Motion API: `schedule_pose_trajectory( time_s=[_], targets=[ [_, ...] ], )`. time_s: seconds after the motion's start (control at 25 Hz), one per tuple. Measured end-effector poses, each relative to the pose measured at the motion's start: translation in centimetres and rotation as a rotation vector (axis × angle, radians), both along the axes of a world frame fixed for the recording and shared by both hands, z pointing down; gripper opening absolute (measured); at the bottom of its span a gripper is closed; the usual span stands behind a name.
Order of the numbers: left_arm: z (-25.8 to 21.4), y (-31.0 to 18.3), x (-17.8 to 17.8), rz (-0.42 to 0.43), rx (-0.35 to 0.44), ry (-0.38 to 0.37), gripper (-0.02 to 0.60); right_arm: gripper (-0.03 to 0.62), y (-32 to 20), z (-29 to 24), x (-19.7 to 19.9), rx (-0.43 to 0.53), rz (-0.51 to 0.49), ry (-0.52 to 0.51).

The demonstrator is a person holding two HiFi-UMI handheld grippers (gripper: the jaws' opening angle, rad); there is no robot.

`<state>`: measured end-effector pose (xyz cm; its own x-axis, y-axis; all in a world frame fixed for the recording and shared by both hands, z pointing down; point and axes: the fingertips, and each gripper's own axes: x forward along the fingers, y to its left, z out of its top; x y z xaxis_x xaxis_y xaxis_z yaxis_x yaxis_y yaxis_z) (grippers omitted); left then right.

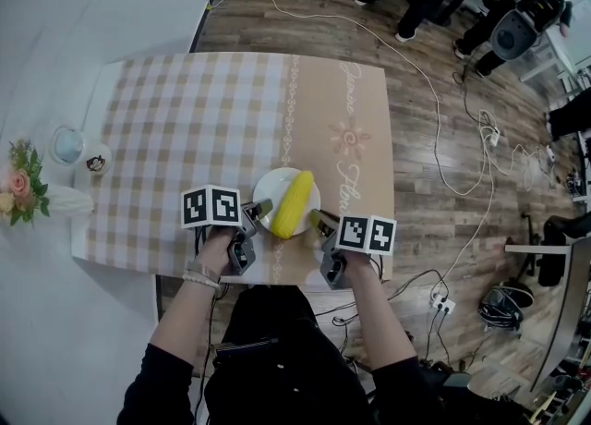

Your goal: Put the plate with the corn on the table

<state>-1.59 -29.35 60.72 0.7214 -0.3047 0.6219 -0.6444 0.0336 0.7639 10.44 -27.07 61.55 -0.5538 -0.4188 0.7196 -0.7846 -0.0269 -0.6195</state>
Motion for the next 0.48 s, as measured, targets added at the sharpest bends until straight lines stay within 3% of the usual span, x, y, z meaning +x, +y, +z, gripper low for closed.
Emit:
schedule_pose_trajectory(
  time_s=[0.16, 0.2, 0.36, 0.48],
  targets=[
    [0.59, 0.05, -0.55, 0.005, -0.017, -0.069, 0.117, 0.100, -0.02, 0.05, -0.14, 0.017, -0.057, 0.062],
    [0.83, 0.08, -0.76, 0.002, -0.023, -0.085, 0.083, 0.101, 0.00, 0.09, -0.14, 0.022, -0.071, 0.080],
    [0.94, 0.10, -0.94, -0.006, -0.020, -0.083, 0.066, 0.097, 0.07, -0.05, 0.26, 0.055, -0.122, 0.163],
    [0.93, 0.12, -0.97, -0.007, -0.020, -0.085, 0.066, 0.072, -0.03, -0.21, 0.60, 0.061, -0.124, 0.159]
  ],
)
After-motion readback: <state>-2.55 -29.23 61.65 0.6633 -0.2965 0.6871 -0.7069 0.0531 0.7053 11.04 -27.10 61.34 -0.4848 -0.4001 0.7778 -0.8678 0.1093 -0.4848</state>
